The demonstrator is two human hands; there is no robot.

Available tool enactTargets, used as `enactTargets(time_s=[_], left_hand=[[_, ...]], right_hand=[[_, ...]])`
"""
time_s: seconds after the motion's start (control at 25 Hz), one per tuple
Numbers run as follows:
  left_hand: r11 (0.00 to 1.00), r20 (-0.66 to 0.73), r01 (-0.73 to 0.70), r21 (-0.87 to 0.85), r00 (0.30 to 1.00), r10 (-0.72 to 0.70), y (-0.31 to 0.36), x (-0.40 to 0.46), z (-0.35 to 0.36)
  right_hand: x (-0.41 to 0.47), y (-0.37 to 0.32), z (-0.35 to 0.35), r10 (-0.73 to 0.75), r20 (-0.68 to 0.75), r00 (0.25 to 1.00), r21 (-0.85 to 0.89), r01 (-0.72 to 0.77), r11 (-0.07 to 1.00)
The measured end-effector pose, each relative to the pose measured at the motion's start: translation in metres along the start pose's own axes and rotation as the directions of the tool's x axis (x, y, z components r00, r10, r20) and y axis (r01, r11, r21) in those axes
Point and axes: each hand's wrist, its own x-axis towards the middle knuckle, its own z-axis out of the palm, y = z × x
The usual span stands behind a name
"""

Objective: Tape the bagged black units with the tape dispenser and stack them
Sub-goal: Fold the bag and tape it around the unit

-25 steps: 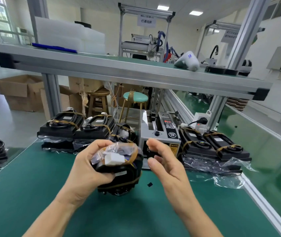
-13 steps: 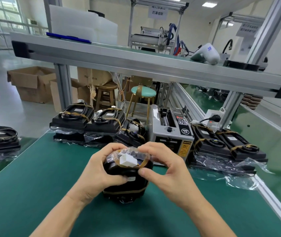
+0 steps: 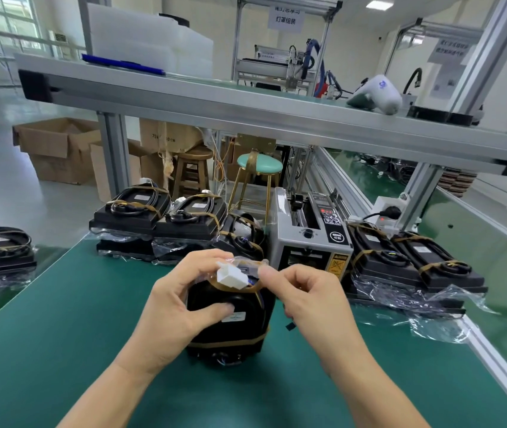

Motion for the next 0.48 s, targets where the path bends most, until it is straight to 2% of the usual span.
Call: enactTargets(time_s=[0.12, 0.24, 0.32, 0.48], left_hand=[[0.986, -0.01, -0.037, 0.165, 0.999, 0.039, 0.003, 0.003, -0.002], [0.961, -0.013, -0.056, 0.271, 0.998, 0.061, 0.006, 0.005, -0.005], [0.942, 0.022, -0.069, 0.328, 0.998, 0.066, 0.008, 0.009, -0.009], [0.958, 0.06, -0.068, 0.28, 0.997, 0.053, 0.01, 0.018, -0.016]], right_hand=[[0.005, -0.014, -0.002, 0.063, 0.055, 0.997, -0.096, -0.057, 0.994], [0.016, -0.025, -0.006, 0.182, 0.169, 0.969, -0.107, -0.166, 0.98], [0.023, -0.029, -0.007, 0.214, 0.205, 0.955, -0.149, -0.185, 0.971], [0.028, -0.024, -0.006, 0.17, 0.189, 0.967, -0.209, -0.13, 0.969]])
